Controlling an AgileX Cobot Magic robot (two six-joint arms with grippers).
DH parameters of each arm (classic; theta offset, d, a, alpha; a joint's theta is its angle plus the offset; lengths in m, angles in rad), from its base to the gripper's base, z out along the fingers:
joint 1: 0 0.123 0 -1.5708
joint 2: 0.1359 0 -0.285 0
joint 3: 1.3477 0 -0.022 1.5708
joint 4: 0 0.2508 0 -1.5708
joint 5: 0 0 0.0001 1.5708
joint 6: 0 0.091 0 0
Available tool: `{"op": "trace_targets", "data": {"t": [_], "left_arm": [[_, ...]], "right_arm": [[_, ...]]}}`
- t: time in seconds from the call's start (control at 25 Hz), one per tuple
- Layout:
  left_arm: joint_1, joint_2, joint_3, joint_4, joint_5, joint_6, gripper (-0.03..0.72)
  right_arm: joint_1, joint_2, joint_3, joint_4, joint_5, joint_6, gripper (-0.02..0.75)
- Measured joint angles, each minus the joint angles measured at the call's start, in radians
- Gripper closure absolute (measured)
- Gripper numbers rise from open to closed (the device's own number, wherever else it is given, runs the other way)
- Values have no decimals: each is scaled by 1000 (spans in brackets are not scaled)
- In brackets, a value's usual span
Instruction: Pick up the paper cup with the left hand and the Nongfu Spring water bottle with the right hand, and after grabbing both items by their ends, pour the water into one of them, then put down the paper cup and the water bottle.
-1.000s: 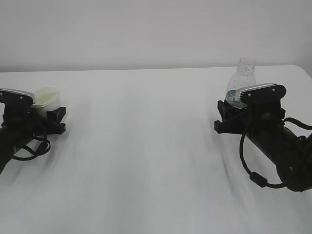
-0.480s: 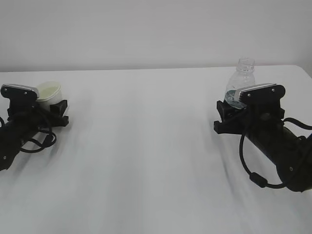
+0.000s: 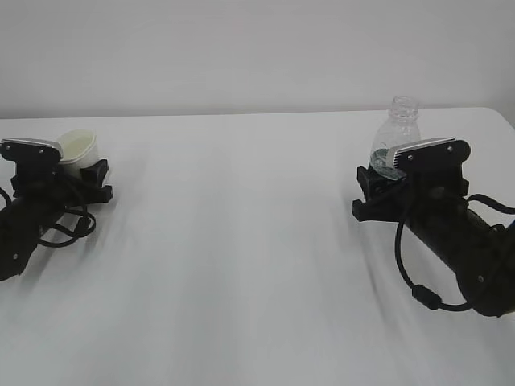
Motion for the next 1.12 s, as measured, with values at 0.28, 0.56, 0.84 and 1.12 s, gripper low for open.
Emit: {"op": "trace_targets", "data": {"t": [0.28, 0.56, 0.84, 1.12], "left_arm": [[0, 0, 0, -1, 0, 0, 265], [0, 0, 0, -1, 0, 0, 250], [0, 4, 0, -2, 12, 0, 134], [0, 5, 0, -2, 13, -14, 101]], "right_arm": [[0, 0, 0, -1, 0, 0, 281], [0, 0, 0, -1, 0, 1, 281], [0, 0, 0, -1, 0, 1, 281], [0, 0, 0, -1, 0, 1, 281]]}}
